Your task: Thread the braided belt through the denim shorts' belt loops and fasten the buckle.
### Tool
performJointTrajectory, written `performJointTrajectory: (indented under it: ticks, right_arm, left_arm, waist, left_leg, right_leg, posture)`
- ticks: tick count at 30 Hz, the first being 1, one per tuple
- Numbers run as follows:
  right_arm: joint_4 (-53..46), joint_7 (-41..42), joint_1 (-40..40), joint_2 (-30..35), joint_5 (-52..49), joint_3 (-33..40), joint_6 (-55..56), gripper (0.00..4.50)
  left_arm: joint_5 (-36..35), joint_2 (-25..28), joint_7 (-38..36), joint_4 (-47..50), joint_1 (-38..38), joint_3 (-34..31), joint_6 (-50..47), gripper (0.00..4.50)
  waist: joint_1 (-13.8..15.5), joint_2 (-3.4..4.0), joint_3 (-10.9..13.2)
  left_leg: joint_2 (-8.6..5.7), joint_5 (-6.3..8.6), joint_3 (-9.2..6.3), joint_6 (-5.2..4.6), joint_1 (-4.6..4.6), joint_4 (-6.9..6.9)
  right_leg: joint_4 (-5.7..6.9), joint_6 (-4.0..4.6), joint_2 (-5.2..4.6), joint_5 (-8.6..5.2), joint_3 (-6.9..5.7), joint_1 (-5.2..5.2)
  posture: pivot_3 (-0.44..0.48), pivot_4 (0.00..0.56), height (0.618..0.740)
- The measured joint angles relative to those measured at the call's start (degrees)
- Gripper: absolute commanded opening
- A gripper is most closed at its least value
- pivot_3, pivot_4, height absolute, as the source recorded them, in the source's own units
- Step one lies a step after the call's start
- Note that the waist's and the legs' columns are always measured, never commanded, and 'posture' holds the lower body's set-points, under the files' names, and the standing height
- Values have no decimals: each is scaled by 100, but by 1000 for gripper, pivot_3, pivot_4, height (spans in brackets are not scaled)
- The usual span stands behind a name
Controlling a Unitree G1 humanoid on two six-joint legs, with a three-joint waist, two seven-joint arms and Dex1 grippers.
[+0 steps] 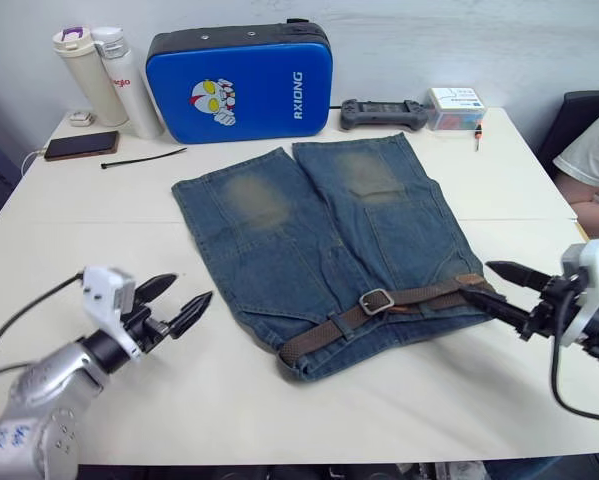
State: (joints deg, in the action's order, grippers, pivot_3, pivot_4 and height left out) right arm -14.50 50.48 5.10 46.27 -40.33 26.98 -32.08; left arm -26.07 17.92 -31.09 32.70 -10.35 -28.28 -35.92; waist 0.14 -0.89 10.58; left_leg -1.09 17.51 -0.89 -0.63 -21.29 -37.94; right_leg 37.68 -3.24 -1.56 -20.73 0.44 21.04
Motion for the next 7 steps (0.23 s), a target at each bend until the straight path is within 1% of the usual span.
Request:
performJointTrajectory:
  ticks: [2, 7]
  right_arm:
    - [-8, -102, 22, -113, 175, -56, 147, 4500]
    - [-146, -301, 103, -514, 428, -293, 403, 4500]
  left_arm:
    - [186, -129, 108, -29, -208, 104, 447, 4463]
    - [229, -96, 132, -165, -420, 290, 799, 4463]
  waist:
    - [-4, -1, 1]
    - [-7, 0, 0]
  left_leg:
    - [0, 6, -1, -1, 0, 0]
    - [0, 9, -1, -2, 0, 10]
  right_leg:
    - [0, 0, 0, 0, 0, 1]
    - [-5, 2, -1, -1, 0, 3]
  posture:
    - [0, 150, 740]
    - [0, 150, 740]
